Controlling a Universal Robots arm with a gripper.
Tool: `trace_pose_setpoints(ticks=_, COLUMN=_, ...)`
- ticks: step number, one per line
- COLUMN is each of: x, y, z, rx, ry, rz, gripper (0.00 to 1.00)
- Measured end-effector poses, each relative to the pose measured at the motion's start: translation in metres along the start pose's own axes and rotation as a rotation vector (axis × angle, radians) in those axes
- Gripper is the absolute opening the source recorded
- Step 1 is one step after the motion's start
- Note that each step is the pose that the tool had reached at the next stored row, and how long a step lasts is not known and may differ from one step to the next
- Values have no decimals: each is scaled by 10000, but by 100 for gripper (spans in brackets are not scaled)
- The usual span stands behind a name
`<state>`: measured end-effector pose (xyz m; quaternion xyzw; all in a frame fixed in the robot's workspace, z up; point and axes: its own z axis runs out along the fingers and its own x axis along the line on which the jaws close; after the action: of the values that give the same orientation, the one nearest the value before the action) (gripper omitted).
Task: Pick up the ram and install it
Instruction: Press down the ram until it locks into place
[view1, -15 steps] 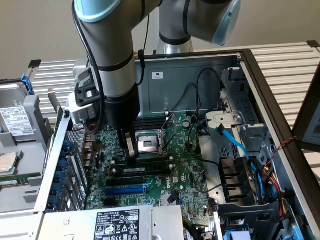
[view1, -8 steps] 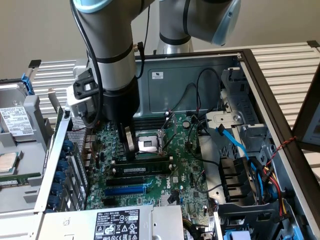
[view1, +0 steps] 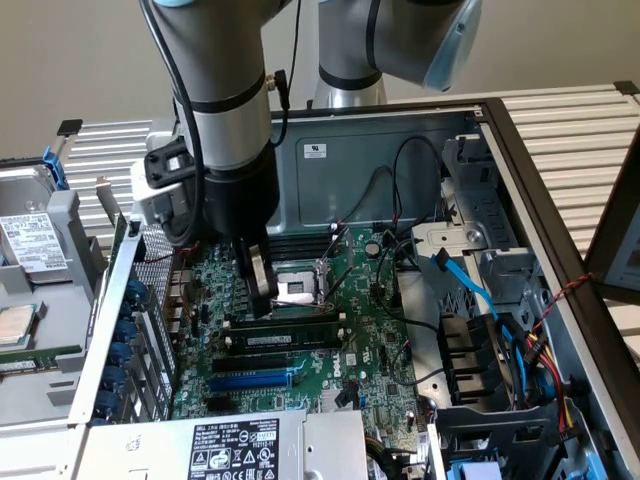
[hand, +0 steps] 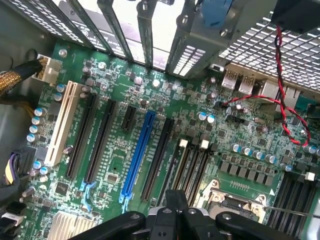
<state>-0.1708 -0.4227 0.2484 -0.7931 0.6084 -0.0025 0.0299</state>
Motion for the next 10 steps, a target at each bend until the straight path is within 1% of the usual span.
trace_pose_setpoints(ticks=3, x=11, y=-42, z=2, rx=7, ry=-32, rz=11, gripper=11)
trace_pose_setpoints(ticks=7, x=40, y=-134, z=7, rx=-25, ry=-70, rz=13, gripper=11)
trace_pose_setpoints(ticks=8, x=47, y=-155, z=7, rx=-48, ry=-84, rz=14, gripper=11)
trace_pose_setpoints(ticks=10, x=64, y=-197, z=9, rx=-115, ry=-114, rz=20, gripper=11)
